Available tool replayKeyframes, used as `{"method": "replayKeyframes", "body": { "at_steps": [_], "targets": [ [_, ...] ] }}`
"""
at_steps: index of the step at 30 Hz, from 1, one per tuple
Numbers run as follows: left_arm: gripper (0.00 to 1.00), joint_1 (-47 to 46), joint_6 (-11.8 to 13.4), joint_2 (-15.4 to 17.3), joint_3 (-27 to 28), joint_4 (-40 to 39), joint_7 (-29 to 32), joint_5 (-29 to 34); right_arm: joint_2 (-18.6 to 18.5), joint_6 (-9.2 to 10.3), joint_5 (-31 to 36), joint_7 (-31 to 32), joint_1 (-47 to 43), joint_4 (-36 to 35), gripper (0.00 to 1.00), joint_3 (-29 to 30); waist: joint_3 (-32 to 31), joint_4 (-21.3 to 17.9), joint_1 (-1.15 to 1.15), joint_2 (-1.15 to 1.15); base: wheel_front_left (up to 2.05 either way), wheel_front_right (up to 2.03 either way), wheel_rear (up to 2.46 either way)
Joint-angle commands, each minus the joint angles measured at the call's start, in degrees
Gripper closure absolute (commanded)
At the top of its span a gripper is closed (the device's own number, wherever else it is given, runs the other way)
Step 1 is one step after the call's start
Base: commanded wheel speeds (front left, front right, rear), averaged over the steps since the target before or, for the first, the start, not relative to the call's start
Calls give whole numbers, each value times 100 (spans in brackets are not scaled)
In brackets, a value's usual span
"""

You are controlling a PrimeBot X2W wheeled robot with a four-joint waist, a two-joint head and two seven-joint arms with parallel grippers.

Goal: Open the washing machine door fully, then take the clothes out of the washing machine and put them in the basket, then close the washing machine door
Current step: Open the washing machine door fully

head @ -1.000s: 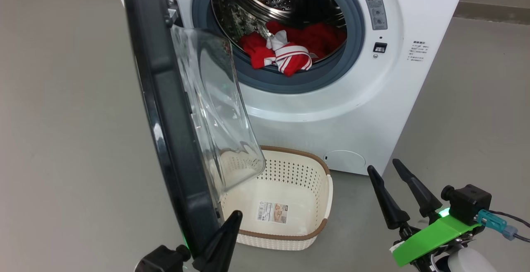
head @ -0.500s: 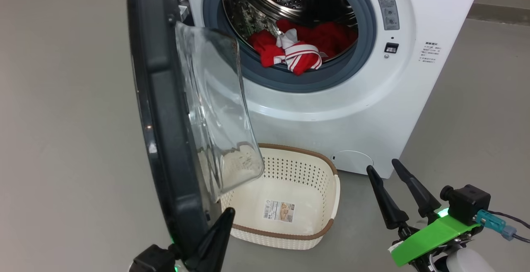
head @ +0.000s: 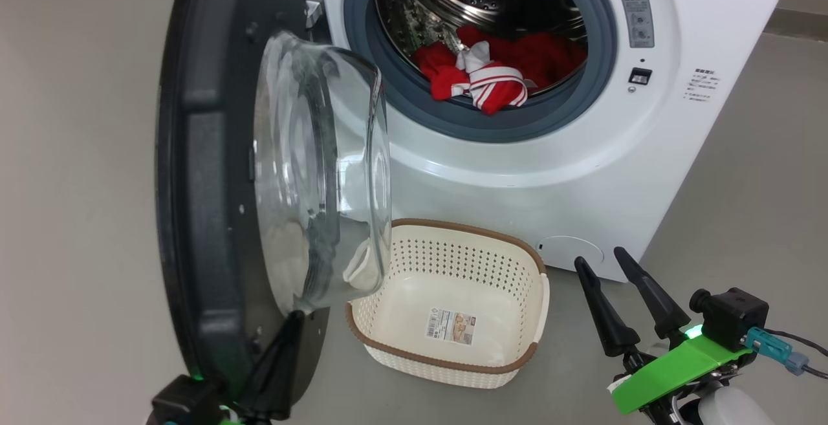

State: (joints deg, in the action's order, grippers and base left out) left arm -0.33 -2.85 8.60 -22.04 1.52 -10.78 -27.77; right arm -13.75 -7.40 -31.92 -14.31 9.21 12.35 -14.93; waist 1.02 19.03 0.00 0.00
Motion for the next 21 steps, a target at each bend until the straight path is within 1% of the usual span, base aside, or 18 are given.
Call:
{"method": "replayKeyframes", "body": {
  "at_steps": [1, 7, 15, 21],
  "targets": [
    [100, -270, 115, 165, 349, -89, -84, -58, -3, -9, -24, -69, 37, -142, 0, -91, 17, 42, 0, 0, 0, 0, 0],
    [100, -352, 236, 308, 582, -41, -54, -119, 4, -9, -31, -69, 58, -136, 0, -100, 46, 165, 0, 0, 0, 0, 0],
    [100, -476, 434, 526, 883, 57, 135, -209, 24, -9, -17, -69, 74, -142, 0, -91, 87, 279, 0, 0, 0, 0, 0],
    [100, -611, 485, 705, 1077, 152, 244, -293, 22, -9, -4, -69, 104, -152, 0, -81, 175, 363, 0, 0, 0, 0, 0]
  ]
}}
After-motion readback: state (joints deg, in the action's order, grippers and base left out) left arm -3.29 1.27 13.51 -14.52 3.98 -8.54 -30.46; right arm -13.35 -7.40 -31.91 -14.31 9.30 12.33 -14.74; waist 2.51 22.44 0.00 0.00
